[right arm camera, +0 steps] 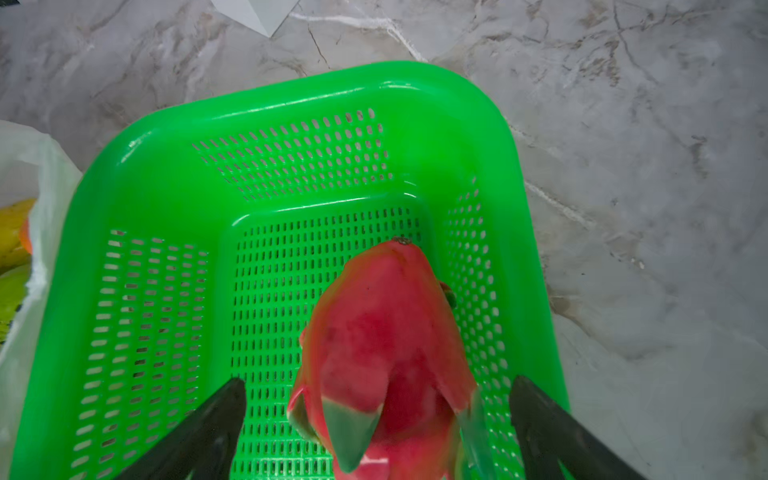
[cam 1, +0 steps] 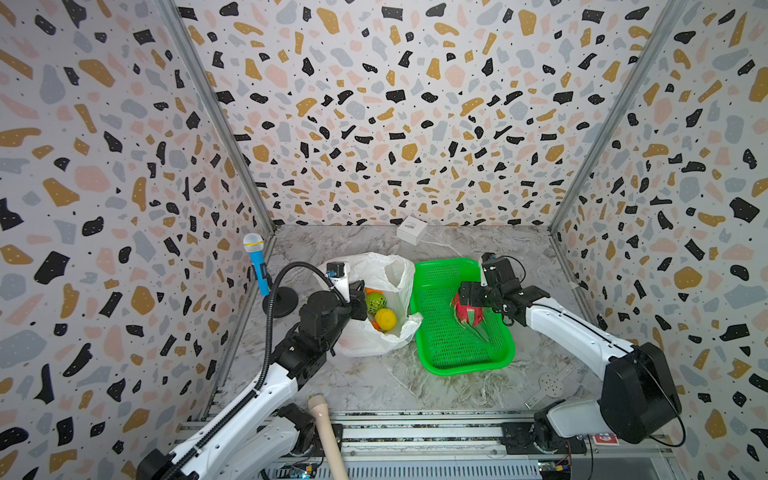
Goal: Place the fruits into the plastic bag
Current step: 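Lower the right gripper into the basket and grasp the pink dragon fruit, then carry the pink dragon fruit into the bag and release it with the right gripper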
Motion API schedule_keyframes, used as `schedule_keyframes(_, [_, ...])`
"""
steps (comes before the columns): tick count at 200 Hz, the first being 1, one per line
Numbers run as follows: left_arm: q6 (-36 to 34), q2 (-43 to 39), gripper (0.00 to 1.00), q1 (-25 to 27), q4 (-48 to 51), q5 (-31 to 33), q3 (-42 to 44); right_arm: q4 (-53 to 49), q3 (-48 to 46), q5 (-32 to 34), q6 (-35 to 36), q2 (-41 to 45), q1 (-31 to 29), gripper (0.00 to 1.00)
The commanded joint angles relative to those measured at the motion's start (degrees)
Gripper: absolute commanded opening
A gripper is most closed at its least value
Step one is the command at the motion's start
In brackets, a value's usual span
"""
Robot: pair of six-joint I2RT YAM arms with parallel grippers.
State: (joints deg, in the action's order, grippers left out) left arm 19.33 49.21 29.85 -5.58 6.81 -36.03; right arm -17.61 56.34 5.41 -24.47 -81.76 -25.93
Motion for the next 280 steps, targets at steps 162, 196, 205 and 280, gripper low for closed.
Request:
schedule_keyframes(162, [0.2, -0.3, 0.0, -0.1, -1.6, 0.7, 0.2, -2.3, 2.5, -5.1, 0.7, -14.1, -0.5, 0.88])
schedule_keyframes(196, [0.2, -0.4, 0.0, -0.1, -1.8, 0.6, 0.7, 1.3, 1.1, -6.8, 1.0, -9.2, -0.5, 0.64])
schedule_keyframes(205, [0.2, -0.3, 0.0, -0.1, -1.8, 0.4, 0.7, 2.0, 1.1, -7.4, 1.6, -7.7, -0.4, 0.59])
schedule_keyframes(280, [-0.7, -0.1, 0.0, -0.1, -1.8, -1.7, -0.3, 5.5, 5.9, -18.3, 7.0, 3.9, -1.7, 0.51])
